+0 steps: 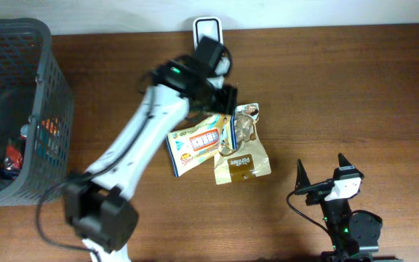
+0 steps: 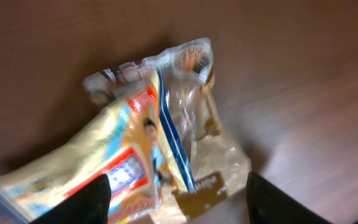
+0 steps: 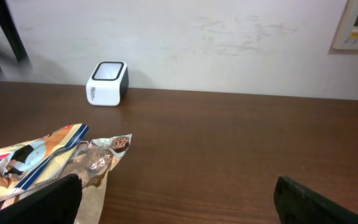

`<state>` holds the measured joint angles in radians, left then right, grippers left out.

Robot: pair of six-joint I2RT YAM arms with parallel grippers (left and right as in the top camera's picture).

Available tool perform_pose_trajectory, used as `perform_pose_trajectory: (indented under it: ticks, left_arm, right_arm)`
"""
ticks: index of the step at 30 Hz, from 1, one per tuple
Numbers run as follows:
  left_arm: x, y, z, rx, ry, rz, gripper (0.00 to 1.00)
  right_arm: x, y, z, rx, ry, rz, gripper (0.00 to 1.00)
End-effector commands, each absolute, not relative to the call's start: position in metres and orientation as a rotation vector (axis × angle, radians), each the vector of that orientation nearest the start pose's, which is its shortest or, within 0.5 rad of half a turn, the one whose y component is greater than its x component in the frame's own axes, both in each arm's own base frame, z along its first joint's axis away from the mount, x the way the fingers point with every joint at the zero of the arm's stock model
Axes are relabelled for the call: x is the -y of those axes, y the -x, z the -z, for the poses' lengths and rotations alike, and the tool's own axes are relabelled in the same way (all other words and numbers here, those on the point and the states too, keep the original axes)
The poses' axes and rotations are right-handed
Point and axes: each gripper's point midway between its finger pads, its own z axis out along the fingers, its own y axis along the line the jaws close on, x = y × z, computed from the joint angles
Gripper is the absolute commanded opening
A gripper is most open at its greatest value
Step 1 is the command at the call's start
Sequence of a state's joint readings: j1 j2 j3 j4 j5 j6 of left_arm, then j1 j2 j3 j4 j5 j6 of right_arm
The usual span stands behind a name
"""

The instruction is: Scan the item barcode

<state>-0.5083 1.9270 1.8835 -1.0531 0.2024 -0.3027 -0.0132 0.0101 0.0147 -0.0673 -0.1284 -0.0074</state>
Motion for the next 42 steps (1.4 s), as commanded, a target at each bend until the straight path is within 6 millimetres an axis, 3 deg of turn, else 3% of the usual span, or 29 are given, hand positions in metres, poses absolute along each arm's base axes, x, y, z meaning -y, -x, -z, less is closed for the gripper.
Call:
perform_pose_trajectory:
  ticks: [1,5,8,10,12,15,16,17,21,25,27,29,32,35,36,39,42]
  left_arm:
    - [0.190,-0.410,-0.325,-2.434,-0.197,0.458,0.81]
    - [0.087,-0.408,-0.396,-2.261,0.071,0.291,0.97]
    - [0.006,-0.395,-0.426,-2.155,0.280,0.166,1.00]
    - [-0.062,-0.380,-0.437,-2.083,0.471,0.001,0.99]
    - [-0.121,-0.364,-0.440,-2.028,0.641,-0.163,0.99]
    - [-0.186,-0.345,-0.434,-1.979,0.830,-0.325,0.98]
    - [-0.205,-0.343,-0.430,-1.963,0.878,-0.355,0.90]
    - [-0.222,-0.341,-0.426,-1.952,0.921,-0.379,0.89]
    - [-0.271,-0.337,-0.399,-1.964,1.046,-0.438,0.94]
    - [-0.296,-0.343,-0.352,-2.097,1.086,-0.471,0.80]
    - [-0.301,-0.357,-0.324,-2.262,0.924,-0.524,0.75]
    - [-0.298,-0.372,-0.301,-2.381,0.770,-0.510,0.82]
    - [-0.296,-0.382,-0.278,-2.496,0.590,-0.494,0.82]
    - [-0.291,-0.383,-0.252,-2.606,0.443,-0.473,0.82]
    - [-0.286,-0.384,-0.243,-2.633,0.399,-0.437,0.88]
    - [-0.280,-0.377,-0.209,-2.728,0.342,-0.398,0.90]
    - [-0.280,-0.368,-0.175,-2.809,0.275,-0.419,0.88]
  right_arm:
    - [-0.018,-0.245,-0.158,-1.636,0.090,-0.086,0.98]
    - [-0.018,-0.245,-0.158,-1.636,0.090,-0.086,0.98]
    - [-0.018,-0.245,-0.158,-1.636,0.090,-0.086,0.98]
    - [-0.018,-0.245,-0.158,-1.636,0.090,-0.085,0.98]
    - [-0.018,-0.245,-0.158,-1.636,0.090,-0.085,0.98]
    - [-0.018,-0.245,-0.158,-1.636,0.090,-0.085,0.98]
    - [-0.018,-0.245,-0.158,-1.636,0.090,-0.086,0.98]
    - [-0.018,-0.245,-0.158,-1.636,0.090,-0.086,0.98]
    - [-0.018,-0.245,-0.158,-1.636,0.090,-0.085,0.98]
    - [-0.018,-0.245,-0.158,-1.636,0.090,-0.085,0.98]
    - [-0.018,-0.245,-0.158,-1.636,0.090,-0.086,0.98]
    - [-0.018,-0.245,-0.158,-1.636,0.090,-0.086,0.98]
    - [-0.018,-0.245,-0.158,-1.636,0.090,-0.086,0.98]
    - [-0.018,-0.245,-0.158,-1.636,0.090,-0.086,0.98]
    - [-0.018,-0.245,-0.158,-1.636,0.090,-0.086,0.98]
    - [-0.018,-0.245,-0.158,-1.636,0.090,-0.085,0.98]
    - [-0.018,-0.245,-0.158,-1.636,0.090,-0.085,0.99]
